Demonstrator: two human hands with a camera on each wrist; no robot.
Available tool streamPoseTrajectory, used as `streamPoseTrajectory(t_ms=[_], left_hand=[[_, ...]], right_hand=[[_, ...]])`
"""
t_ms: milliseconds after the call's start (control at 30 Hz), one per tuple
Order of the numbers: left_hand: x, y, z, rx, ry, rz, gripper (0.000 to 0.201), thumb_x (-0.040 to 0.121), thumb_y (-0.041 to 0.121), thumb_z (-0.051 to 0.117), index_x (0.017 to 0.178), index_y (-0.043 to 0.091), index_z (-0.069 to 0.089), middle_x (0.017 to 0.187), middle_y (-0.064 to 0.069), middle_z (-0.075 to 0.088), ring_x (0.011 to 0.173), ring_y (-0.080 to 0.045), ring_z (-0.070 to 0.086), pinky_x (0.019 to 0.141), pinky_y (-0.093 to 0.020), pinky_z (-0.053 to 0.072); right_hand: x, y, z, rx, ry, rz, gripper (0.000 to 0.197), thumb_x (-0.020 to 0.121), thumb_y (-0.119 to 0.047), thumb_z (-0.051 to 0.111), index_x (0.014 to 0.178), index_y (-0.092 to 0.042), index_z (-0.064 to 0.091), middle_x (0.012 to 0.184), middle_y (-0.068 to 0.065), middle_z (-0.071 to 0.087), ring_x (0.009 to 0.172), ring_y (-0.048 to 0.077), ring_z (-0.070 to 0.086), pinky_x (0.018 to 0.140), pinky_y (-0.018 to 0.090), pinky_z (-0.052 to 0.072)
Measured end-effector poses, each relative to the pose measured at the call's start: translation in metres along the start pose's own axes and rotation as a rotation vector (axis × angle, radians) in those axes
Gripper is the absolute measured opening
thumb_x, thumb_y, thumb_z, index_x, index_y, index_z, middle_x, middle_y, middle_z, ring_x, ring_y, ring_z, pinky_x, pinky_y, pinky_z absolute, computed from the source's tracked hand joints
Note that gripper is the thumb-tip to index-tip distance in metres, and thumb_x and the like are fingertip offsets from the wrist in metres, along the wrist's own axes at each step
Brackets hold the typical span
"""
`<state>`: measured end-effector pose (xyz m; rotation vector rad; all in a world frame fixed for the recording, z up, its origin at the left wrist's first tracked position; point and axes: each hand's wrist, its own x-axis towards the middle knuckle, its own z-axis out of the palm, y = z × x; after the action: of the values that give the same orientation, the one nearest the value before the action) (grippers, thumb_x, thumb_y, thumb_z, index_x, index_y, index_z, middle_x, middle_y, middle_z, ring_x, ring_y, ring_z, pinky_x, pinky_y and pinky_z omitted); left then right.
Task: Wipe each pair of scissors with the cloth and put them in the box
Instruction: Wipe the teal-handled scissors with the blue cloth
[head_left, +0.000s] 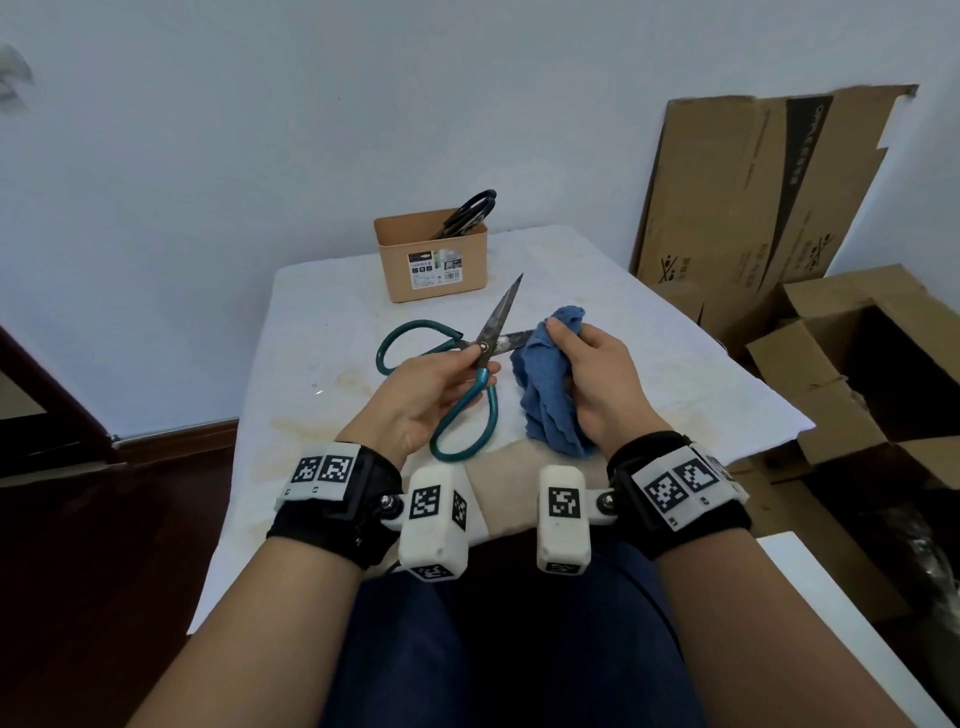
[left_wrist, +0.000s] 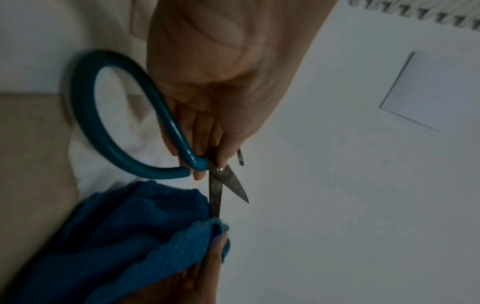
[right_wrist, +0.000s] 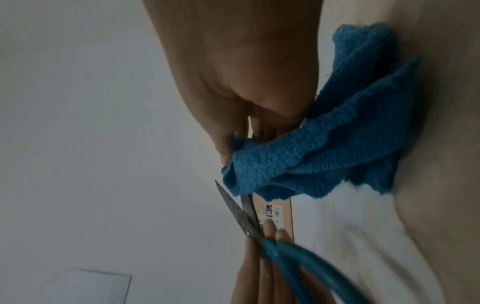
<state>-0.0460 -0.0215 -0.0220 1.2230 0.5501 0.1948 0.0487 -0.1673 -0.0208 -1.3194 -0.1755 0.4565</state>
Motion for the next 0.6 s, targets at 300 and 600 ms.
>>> streamPoseTrajectory(t_ms=[300,600], left_hand=[[-0.001,0.012,-0.038,-0.021,0.165,0.156,0.014,0.096,0.015,0.064,0.1,0.005,0.072,0.094,-0.009,0.078,0.082,-0.016,0.075,0.082,-0.026,0.059],[-0.004,0.015,-0.053,-0.118,0.237,0.183,0.013,0.096,0.014,0.064,0.099,0.004,0.071,0.093,-0.01,0.078,0.078,-0.015,0.075,0.07,-0.023,0.061]], right_hand=[[0.012,-0.01,-0.008,-0.263,0.091,-0.138,0.03,0.088,-0.038,0.065,0.085,-0.008,0.067,0.082,0.017,0.068,0.08,0.033,0.067,0.085,0.045,0.055],[0.007,-0.072,0.025,0.289,-0.065,-0.379,0.02,0.097,0.0,0.042,0.086,-0.009,0.056,0.093,0.01,0.062,0.097,0.023,0.064,0.087,0.027,0.054]])
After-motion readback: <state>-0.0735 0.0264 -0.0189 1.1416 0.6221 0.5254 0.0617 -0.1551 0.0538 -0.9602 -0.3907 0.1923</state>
